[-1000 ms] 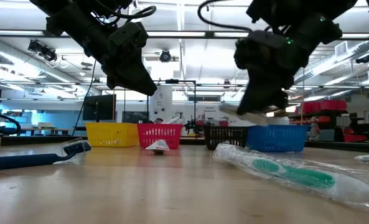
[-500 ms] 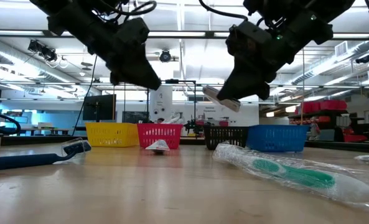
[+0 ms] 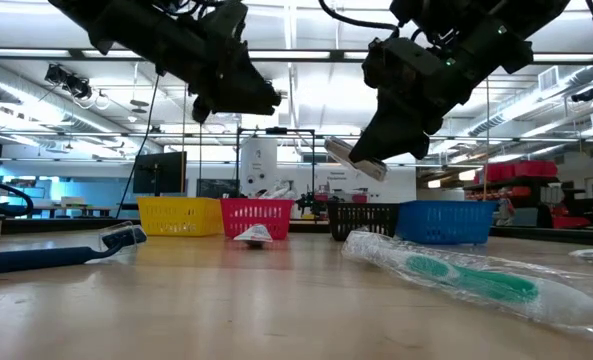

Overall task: Pick & Place Travel size toiletries
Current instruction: Put the silver nail cutter into the yellow bin

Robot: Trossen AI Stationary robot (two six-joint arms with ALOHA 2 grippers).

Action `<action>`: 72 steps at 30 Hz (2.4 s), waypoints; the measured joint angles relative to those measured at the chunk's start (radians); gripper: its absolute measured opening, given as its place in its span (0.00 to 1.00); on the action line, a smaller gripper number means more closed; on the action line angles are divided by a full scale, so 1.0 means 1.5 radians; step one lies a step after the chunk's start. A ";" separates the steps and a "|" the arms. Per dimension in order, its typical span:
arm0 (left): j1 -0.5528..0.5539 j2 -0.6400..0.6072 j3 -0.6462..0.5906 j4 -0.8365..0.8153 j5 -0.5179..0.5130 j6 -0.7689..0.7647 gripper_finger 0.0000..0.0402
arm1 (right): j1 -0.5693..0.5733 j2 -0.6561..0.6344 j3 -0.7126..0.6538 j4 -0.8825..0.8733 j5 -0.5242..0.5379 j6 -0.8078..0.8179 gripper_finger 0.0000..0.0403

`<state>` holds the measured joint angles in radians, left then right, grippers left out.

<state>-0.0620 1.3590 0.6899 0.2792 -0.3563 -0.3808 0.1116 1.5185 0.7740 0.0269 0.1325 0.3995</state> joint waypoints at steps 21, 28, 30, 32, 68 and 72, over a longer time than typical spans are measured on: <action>-0.001 0.000 -0.001 0.054 0.152 0.248 0.35 | -0.003 0.000 -0.001 0.189 -0.078 -0.094 0.13; -0.001 0.000 -0.001 0.087 0.184 0.313 0.46 | -0.016 0.000 -0.001 0.225 -0.080 -0.024 0.13; -0.001 0.000 -0.001 0.099 0.197 0.331 0.47 | -0.020 0.001 -0.001 0.225 -0.080 -0.022 0.13; -0.001 0.000 -0.001 0.099 0.208 0.347 0.48 | -0.026 0.001 -0.001 0.229 -0.092 -0.013 0.13; 0.020 0.000 -0.001 0.156 0.396 0.429 0.46 | -0.066 0.057 0.024 0.376 -0.303 0.020 0.13; 0.020 0.000 -0.001 0.122 0.393 0.428 0.46 | -0.073 0.057 0.024 0.375 -0.316 0.020 0.13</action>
<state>-0.0322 1.3594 0.6891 0.4618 0.2326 0.2606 0.0014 1.6047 0.8098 0.5896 -0.3417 0.4294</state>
